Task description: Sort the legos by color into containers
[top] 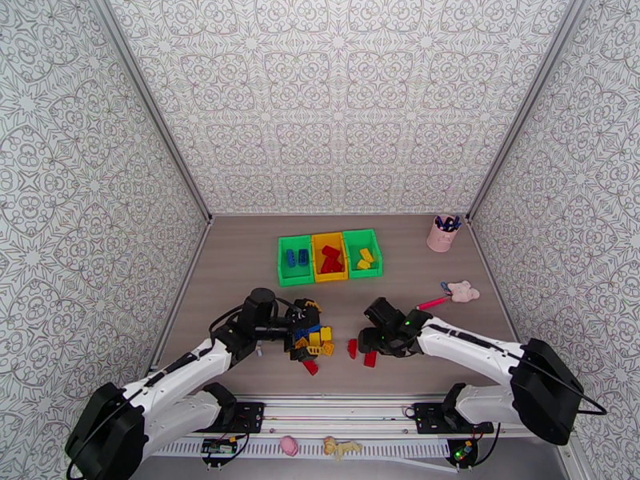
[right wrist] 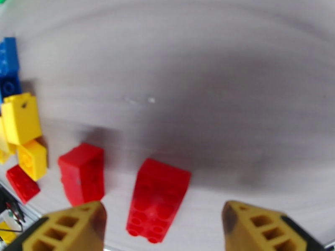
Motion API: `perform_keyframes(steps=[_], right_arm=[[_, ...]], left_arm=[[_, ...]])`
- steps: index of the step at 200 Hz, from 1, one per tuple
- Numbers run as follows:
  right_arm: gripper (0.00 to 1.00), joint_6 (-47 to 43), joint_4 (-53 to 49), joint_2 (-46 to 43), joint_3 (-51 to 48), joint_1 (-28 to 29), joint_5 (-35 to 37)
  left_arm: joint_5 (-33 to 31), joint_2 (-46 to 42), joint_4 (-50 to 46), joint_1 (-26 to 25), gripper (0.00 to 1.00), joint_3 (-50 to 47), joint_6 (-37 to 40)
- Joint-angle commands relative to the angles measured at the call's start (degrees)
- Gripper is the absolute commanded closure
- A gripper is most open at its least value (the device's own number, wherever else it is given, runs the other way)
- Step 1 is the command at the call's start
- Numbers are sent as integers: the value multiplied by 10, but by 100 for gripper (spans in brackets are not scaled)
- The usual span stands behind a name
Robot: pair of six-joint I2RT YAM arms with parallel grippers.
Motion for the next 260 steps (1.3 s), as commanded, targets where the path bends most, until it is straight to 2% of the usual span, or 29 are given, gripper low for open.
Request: perform_keyframes(steps=[1, 35, 77, 98, 157, 187, 224, 260], right_arm=[[28, 24, -16, 20, 17, 3, 6], [36, 20, -11, 50, 26, 3, 1], [57, 15, -29, 57, 41, 3, 19], [63, 11, -37, 57, 48, 3, 32], [66, 2, -39, 30, 61, 2, 70], [67, -29, -19, 12, 84, -1, 107], [68, -99, 63, 21, 138, -24, 156], [69, -161, 159, 73, 210, -63, 161]], left_arm=[[13, -2, -20, 12, 0, 6, 20], [-4, -5, -7, -11, 0, 5, 9], [-75, -10, 24, -69, 0, 1, -23], [-95, -6, 39, -91, 0, 1, -36], [-111, -14, 52, -103, 0, -6, -65], [-134, -28, 76, -103, 0, -21, -89], [-173, -53, 111, -108, 0, -48, -127], [-205, -86, 102, -113, 0, -65, -147]])
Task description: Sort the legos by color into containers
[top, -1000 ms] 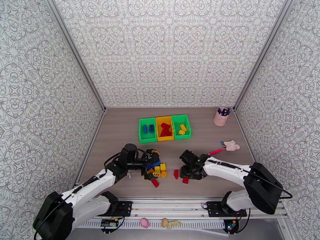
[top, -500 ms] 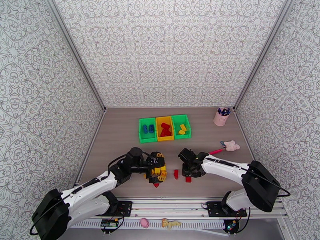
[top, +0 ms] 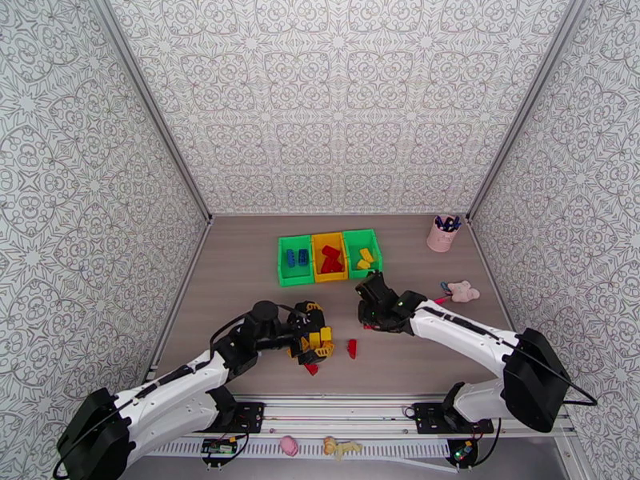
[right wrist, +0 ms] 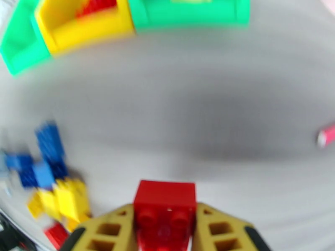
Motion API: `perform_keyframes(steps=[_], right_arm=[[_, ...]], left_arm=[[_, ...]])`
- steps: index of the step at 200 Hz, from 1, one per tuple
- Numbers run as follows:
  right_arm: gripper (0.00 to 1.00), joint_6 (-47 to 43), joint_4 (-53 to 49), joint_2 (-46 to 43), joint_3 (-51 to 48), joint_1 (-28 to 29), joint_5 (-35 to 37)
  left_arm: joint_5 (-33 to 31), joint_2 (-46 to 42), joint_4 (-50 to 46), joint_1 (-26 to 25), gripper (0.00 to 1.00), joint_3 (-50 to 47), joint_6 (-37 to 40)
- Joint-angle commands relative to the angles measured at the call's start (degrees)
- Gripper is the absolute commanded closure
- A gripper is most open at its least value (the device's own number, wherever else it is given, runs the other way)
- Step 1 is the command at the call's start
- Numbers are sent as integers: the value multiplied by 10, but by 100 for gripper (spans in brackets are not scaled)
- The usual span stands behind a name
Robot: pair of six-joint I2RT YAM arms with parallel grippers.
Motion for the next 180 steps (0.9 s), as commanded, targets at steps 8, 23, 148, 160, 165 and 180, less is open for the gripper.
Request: perform_keyframes(steps=[8, 23, 148, 160, 165, 180], right_arm=[[70, -72, 111, 53, 65, -28, 20], [70, -86, 150, 92, 95, -37, 4], [70, -196, 232, 384, 362, -59, -64], [68, -199, 223, 388, 376, -63, -68], [67, -200, 220, 386, 378, -64, -69], [57, -212, 222, 372, 375, -64, -68]], left_arm=[[-41, -32, 8, -8, 0, -18, -33], [-52, -44, 8, -9, 0, -26, -40], [-178, -77, 62, -24, 0, -64, -111], [-194, -79, 56, -25, 0, -64, -117], [-204, -79, 52, -25, 0, -62, -121], [-238, -81, 33, -25, 0, -54, -138]])
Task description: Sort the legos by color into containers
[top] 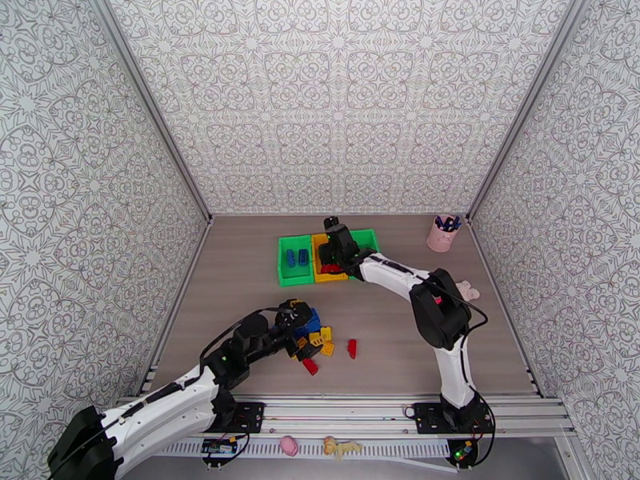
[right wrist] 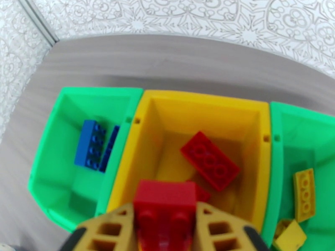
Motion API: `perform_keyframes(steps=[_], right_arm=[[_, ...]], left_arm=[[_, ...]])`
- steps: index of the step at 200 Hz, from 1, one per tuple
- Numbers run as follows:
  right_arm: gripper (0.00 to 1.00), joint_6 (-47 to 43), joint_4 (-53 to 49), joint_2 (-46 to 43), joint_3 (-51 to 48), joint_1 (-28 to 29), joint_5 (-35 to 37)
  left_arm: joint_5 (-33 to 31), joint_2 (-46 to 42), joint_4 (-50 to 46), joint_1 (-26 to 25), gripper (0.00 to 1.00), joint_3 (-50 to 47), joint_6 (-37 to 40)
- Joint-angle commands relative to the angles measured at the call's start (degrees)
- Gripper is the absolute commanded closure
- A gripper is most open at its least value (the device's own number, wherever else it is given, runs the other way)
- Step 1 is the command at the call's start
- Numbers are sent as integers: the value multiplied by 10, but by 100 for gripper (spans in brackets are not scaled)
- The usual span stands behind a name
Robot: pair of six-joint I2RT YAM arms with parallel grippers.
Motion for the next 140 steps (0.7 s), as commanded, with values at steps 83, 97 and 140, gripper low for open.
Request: perform_keyframes(steps=[83, 97, 140], right_arm=[[26, -77, 34, -184, -140, -6, -10], [22, -99, 50, -219, -179, -6, -22], [13, -172, 59, -322, -274, -6, -55]], left_arm=[[-279, 28, -172, -6, 0, 89, -242], [-322, 41, -231, -5, 0, 113, -311], [-342, 82, -376, 8, 0, 178, -479]])
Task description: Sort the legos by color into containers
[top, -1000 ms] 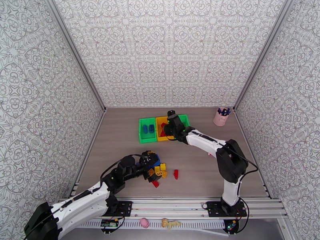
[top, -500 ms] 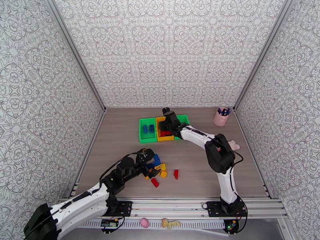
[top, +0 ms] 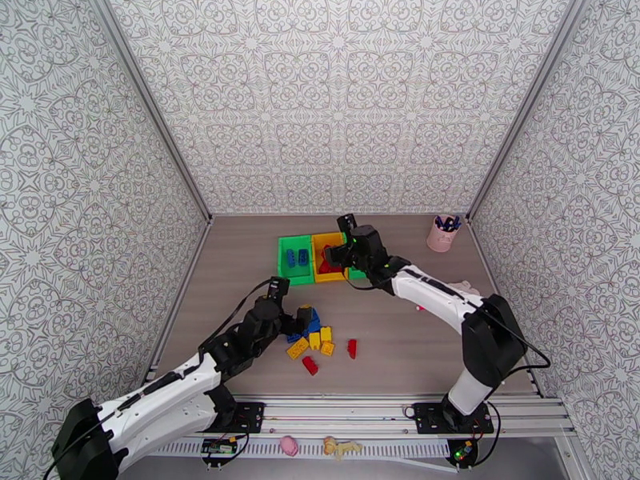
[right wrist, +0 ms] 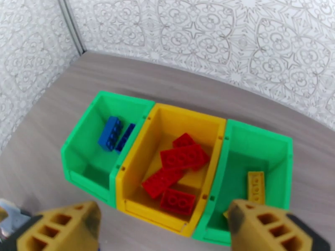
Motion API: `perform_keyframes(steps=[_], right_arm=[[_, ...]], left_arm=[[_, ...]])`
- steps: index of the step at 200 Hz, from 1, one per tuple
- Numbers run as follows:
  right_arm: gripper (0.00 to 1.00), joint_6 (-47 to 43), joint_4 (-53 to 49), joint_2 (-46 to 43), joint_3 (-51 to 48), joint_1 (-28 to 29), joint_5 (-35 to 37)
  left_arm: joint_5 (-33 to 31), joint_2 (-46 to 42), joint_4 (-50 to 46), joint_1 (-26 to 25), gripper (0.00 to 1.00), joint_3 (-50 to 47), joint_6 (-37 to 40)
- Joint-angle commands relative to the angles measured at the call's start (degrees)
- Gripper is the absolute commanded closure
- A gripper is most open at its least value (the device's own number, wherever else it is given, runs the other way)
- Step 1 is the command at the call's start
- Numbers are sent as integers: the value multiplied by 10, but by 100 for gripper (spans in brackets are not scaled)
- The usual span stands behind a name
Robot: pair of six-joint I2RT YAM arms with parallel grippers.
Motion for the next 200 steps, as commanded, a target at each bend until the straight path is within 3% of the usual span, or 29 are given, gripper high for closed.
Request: perform_keyframes(steps=[1, 67, 119, 200], right_arm=[[13, -57, 8, -50, -41, -1, -29], [7, -176, -115, -159, -82, -1, -155], [6, -175, -129, -184, -97, 0, -173], [5, -165, -124, -157, -87, 0, -183]], left_arm=[[-35, 21, -123, 8, 0, 40, -135], [10, 113, -274, 38, 1, 123, -278], [100, 189, -276, 93, 5, 137, -252], [136, 275, -252, 111, 5, 148, -212]])
